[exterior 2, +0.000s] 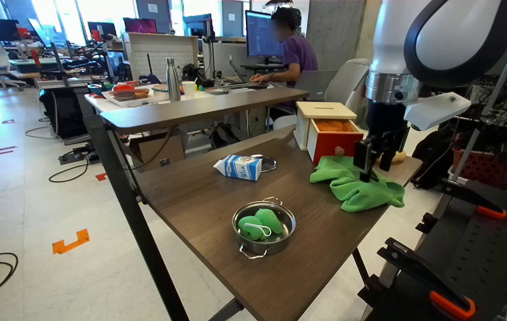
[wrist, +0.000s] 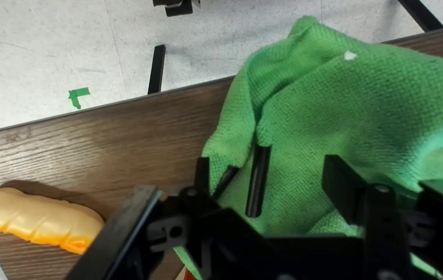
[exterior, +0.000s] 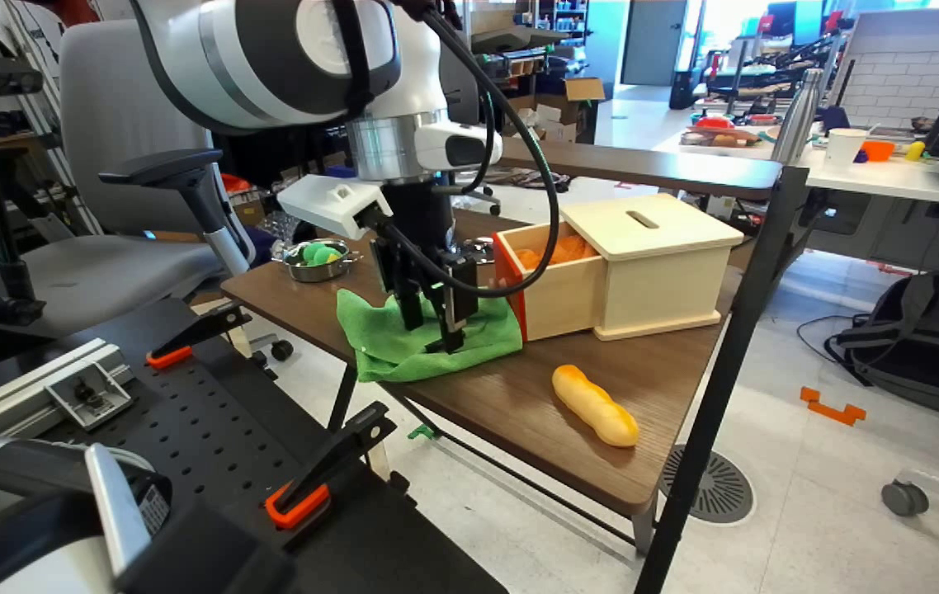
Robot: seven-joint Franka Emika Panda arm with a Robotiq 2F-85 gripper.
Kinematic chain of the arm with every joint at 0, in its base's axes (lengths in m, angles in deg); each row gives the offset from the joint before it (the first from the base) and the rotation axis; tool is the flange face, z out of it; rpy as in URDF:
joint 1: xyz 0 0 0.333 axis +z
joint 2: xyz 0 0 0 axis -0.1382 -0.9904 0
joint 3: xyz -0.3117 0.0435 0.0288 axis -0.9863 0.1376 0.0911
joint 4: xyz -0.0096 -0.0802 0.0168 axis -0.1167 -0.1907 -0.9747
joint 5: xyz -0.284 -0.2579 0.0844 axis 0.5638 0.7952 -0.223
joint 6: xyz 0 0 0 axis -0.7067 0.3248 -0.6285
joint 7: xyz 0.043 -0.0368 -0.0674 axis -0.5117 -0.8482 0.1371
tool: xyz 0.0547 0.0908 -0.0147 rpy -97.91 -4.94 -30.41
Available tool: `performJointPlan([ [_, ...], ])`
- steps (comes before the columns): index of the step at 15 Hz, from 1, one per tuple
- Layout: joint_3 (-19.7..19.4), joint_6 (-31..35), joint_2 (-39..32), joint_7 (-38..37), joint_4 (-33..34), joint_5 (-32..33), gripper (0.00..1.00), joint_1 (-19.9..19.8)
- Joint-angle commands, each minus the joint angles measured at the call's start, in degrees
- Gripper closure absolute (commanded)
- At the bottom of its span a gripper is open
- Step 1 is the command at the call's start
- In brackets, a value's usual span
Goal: Unfold the green object on the table
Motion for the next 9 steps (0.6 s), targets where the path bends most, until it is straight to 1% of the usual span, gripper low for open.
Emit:
performJointPlan([
  [1,0.19,-1.01,-0.29,0.99,0.93,0.01,0.58,-0.61],
  [3,0.2,-1.2,-0.5,0.95,1.14,0.0,0.74,-0.59],
  [5,0.05,-1.25,-0.63,0.82,1.25,0.19,0.87,-0.42],
  [6,0.0,-1.29,-0.86,0.9,1.46,0.26,0.96,-0.43],
  [7,-0.02,-1.37,-1.07,0.95,1.65,0.3,0.99,-0.46],
  [9,0.49,-2.27,-2.08,1.57,2.83,-0.26,1.0,-1.1],
])
